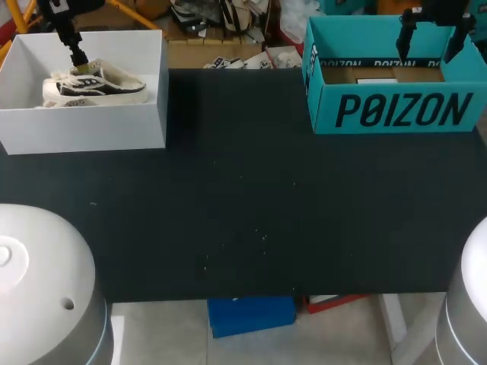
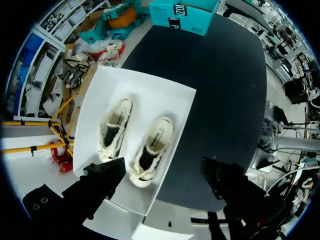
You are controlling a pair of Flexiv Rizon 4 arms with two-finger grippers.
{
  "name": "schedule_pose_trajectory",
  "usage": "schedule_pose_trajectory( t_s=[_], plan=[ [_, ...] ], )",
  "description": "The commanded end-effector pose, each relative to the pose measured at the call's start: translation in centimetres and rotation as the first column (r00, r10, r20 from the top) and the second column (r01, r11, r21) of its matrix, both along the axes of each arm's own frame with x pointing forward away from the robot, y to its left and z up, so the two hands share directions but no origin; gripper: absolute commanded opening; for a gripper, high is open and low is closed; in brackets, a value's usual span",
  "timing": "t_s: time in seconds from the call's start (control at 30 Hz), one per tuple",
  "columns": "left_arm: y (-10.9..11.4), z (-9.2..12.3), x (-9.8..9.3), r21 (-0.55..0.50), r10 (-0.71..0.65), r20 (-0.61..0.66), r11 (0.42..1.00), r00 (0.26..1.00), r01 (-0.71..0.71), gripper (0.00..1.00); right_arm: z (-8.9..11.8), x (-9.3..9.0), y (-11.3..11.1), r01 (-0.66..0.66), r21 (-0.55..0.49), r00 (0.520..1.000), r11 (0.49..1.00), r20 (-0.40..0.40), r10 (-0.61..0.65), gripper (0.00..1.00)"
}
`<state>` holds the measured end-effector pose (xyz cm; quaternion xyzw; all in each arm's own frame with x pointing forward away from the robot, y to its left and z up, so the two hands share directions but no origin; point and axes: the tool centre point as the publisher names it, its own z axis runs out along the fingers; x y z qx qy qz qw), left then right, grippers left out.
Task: Take the shoe out of the shoebox, open the shoe tongue, remove and reinsert the insole, then place the shoe into the shoebox
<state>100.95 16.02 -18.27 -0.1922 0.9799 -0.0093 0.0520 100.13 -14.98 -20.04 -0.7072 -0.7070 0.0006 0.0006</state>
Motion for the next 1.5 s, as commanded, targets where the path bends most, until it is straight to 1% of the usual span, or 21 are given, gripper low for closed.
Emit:
schedule_pose_trajectory(
  t_s=[0.03,0.1,0.2,0.3,0.33,0.4,0.43,0.5,0.57,0.63,0.67,0.77,0.83,0.9,0.97,1.03,1.07,1.17,1.4,1.47,1.5],
  plan=[
    [0.1,-0.6,-0.9,0.178,-0.625,0.023,0.770,0.780,0.612,1.00,0.0,0.0,0.0,0.000,0.000,1.000,1.000,0.000,0.000,1.00],
    [0.5,-1.4,-1.0,0.169,-0.649,0.015,0.751,0.761,0.638,1.00,0.0,0.0,0.0,0.000,0.000,1.000,1.000,0.000,0.000,1.00],
    [1.5,-2.3,-0.3,0.207,-0.679,0.019,0.720,0.733,0.662,1.00,0.0,0.0,0.0,0.000,0.000,1.000,1.000,0.000,0.000,1.00],
    [2.9,-3.1,0.7,0.213,-0.669,0.015,0.729,0.744,0.651,1.00,0.0,0.0,0.0,0.000,0.000,1.000,1.000,0.000,0.000,1.00],
    [3.1,-3.3,0.9,0.222,-0.663,0.011,0.732,0.749,0.644,0.88,0.0,0.0,0.0,0.000,0.000,1.000,1.000,0.000,0.000,1.00],
    [3.7,-3.9,1.7,0.215,-0.646,0.012,0.747,0.763,0.629,0.51,0.0,0.0,0.0,0.000,0.000,1.000,1.000,0.000,0.000,1.00],
    [3.9,-4.1,2.0,0.214,-0.645,0.012,0.748,0.765,0.628,0.54,0.0,0.0,0.0,0.000,0.000,1.000,1.000,0.000,0.000,1.00],
    [4.1,-4.4,2.7,0.216,-0.640,0.017,0.753,0.768,0.622,0.56,0.0,0.0,0.0,0.000,0.000,1.000,1.000,0.000,0.000,1.00],
    [4.3,-4.9,3.1,0.229,-0.635,0.017,0.755,0.773,0.615,0.53,0.0,0.0,0.0,0.000,0.000,1.000,1.000,0.000,0.000,1.00],
    [4.5,-5.3,3.5,0.230,-0.622,0.015,0.764,0.783,0.603,0.60,0.0,0.0,0.0,0.000,0.000,1.000,1.000,0.000,0.000,1.00],
    [4.6,-5.6,3.6,0.228,-0.618,0.012,0.767,0.786,0.600,0.66,0.0,0.0,0.0,0.000,0.000,1.000,1.000,0.000,0.000,1.00],
    [4.9,-6.4,3.8,0.219,-0.597,0.003,0.783,0.802,0.582,0.69,0.0,0.0,0.0,0.000,0.000,1.000,1.000,0.000,0.000,1.00],
    [5.1,-7.2,4.1,0.210,-0.575,-0.003,0.799,0.818,0.563,0.75,0.0,0.0,0.0,0.000,0.000,1.000,1.000,0.000,0.000,1.00],
    [5.3,-8.0,4.2,0.201,-0.560,-0.006,0.811,0.828,0.550,0.80,0.0,0.0,0.0,0.000,0.000,1.000,1.000,0.000,0.000,1.00],
    [5.5,-8.8,4.5,0.191,-0.539,-0.011,0.826,0.843,0.531,0.80,0.0,0.0,0.0,0.000,0.000,1.000,1.000,0.000,0.000,1.00],
    [5.7,-9.4,4.7,0.183,-0.522,-0.015,0.837,0.853,0.516,0.75,0.0,0.0,0.0,0.000,0.000,1.000,1.000,0.000,0.000,1.00],
    [5.8,-9.8,4.8,0.181,-0.516,-0.016,0.841,0.856,0.510,0.75,0.0,0.0,0.0,0.000,0.000,1.000,1.000,0.000,0.000,1.00],
    [6.1,-11.0,5.2,0.173,-0.499,-0.019,0.852,0.866,0.494,0.77,0.0,0.0,0.0,0.000,0.000,1.000,1.000,0.000,0.000,1.00],
    [6.8,-13.5,5.9,0.159,-0.454,-0.032,0.877,0.890,0.453,0.78,0.0,0.0,0.0,0.000,0.000,1.000,1.000,0.000,0.000,1.00],
    [7.1,-14.2,6.2,0.158,-0.443,-0.034,0.883,0.896,0.443,0.76,0.0,0.0,0.0,0.000,0.000,1.000,1.000,0.000,0.000,1.00],
    [7.2,-14.6,6.4,0.161,-0.441,-0.034,0.884,0.897,0.440,0.73,0.0,0.0,0.0,0.000,0.000,1.000,1.000,0.000,0.000,1.00]
  ],
)
